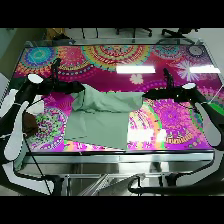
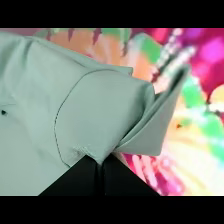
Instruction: Fold the shirts.
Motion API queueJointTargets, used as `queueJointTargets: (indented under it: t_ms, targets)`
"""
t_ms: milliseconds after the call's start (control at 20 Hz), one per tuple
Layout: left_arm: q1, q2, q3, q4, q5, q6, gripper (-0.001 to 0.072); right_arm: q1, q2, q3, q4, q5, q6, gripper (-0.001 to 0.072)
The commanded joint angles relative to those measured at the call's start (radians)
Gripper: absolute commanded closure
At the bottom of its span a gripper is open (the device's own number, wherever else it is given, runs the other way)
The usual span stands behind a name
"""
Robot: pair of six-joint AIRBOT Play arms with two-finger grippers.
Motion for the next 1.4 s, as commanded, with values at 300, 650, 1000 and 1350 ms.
queueJointTargets:
  t_ms: [300,650,1000,1350]
  targets:
    - [0.19,0.141,-0.01,0.275,-0.444,-0.283,0.0021,-0.002,-0.027,-0.002,-0.002,-0.029,-0.04,0.0694]
    - [0.331,0.479,-0.724,0.329,-0.264,-0.29,0.002,-0.002,-0.027,-0.002,-0.001,-0.026,-0.04,0.0694]
    - [0.211,0.535,-0.995,0.227,0.04,-0.272,0.0021,0.0,-0.027,-0.002,-0.001,-0.007,0.014,0.0688]
    - [0.137,0.313,-0.769,0.219,0.096,-0.264,0.069,-0.036,-0.024,-0.002,0.0,-0.007,0.086,0.0695]
